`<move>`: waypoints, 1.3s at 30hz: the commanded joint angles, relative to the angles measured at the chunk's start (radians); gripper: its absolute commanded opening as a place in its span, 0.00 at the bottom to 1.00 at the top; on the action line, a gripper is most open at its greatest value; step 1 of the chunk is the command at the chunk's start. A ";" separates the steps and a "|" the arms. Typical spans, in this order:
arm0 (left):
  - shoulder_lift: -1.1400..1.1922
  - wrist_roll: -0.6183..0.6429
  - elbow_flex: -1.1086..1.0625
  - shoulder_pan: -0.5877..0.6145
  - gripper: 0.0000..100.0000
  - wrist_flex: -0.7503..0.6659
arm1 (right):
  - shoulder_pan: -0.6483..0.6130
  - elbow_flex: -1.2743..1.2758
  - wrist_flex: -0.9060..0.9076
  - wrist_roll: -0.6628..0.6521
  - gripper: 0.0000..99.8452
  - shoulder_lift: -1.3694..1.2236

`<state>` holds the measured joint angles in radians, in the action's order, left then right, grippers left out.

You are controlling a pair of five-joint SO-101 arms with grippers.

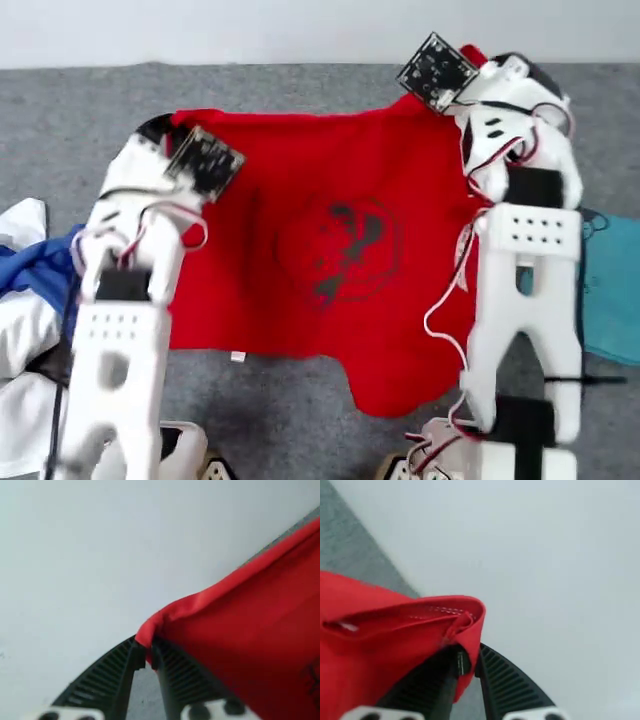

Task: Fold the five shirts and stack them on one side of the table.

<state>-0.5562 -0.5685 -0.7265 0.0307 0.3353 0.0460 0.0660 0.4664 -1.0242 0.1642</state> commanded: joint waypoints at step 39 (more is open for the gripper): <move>0.891 -0.140 0.881 0.153 0.01 0.460 | -0.108 -0.313 0.240 0.009 0.01 -0.275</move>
<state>0.3506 -0.6943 0.1465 0.1734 0.7649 -0.0752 -0.1903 0.5355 -1.0257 -0.2332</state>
